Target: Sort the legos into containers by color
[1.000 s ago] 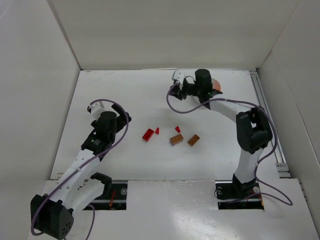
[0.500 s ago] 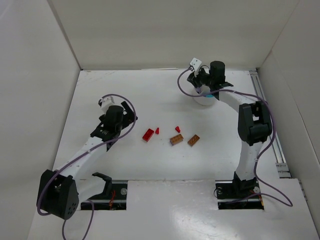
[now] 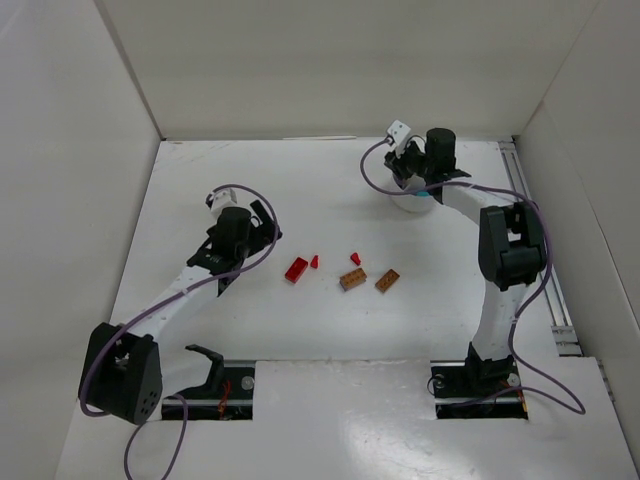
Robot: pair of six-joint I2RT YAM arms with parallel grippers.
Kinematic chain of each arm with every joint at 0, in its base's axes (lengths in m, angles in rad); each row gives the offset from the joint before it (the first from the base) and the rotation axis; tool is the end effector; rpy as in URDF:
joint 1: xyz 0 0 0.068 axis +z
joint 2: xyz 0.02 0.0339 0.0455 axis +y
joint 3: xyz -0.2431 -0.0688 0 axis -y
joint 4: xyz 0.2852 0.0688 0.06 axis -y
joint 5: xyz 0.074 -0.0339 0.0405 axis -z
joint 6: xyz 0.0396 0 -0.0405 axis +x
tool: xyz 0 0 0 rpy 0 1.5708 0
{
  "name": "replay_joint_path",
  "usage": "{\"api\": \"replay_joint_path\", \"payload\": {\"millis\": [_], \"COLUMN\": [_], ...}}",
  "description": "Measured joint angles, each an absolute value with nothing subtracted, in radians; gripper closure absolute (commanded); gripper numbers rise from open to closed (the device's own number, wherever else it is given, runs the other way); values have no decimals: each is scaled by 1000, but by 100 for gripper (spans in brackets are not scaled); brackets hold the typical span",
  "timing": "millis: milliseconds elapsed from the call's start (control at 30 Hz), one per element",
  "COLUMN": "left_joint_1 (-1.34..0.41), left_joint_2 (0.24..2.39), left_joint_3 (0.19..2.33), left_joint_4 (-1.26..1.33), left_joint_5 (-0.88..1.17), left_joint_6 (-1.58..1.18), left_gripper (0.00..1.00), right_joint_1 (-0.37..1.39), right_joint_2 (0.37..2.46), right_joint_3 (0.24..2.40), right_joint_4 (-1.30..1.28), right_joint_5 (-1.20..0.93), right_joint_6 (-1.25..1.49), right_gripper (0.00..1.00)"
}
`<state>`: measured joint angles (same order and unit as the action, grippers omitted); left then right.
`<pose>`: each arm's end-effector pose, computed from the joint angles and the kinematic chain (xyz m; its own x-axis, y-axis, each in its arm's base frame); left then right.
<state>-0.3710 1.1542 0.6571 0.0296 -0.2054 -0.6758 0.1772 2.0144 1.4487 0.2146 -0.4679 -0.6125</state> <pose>0.2840 -0.1018 0.2017 -0.4436 -0.4845 -0.7540 -0.1182 0.8655 -0.4867 0.4890 0.1057 0.1932 0.0531 -0.5118 -0.8575 -0.6644 0.6229 -0.4129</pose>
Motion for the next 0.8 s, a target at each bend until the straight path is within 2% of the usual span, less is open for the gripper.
{"api": "replay_joint_path", "payload": {"millis": [33, 400, 600, 800], "left_joint_1": [-371, -371, -371, -371], "left_joint_2": [1157, 1158, 1152, 1141], "left_joint_3": [657, 657, 657, 657], "left_joint_4": [31, 41, 42, 42], "left_joint_5": [-199, -168, -163, -160], "left_joint_6": [-676, -665, -659, -658], "left_gripper": [0, 0, 0, 0], "right_joint_1": [177, 160, 112, 65], "right_joint_2": [2014, 1996, 1975, 1978], "right_joint_3": [1443, 1349, 1230, 1176], "right_joint_4": [215, 335, 581, 843], "right_joint_5": [-469, -551, -717, -820], "right_joint_6": [-612, -582, -451, -299], "right_gripper": [63, 61, 54, 51]}}
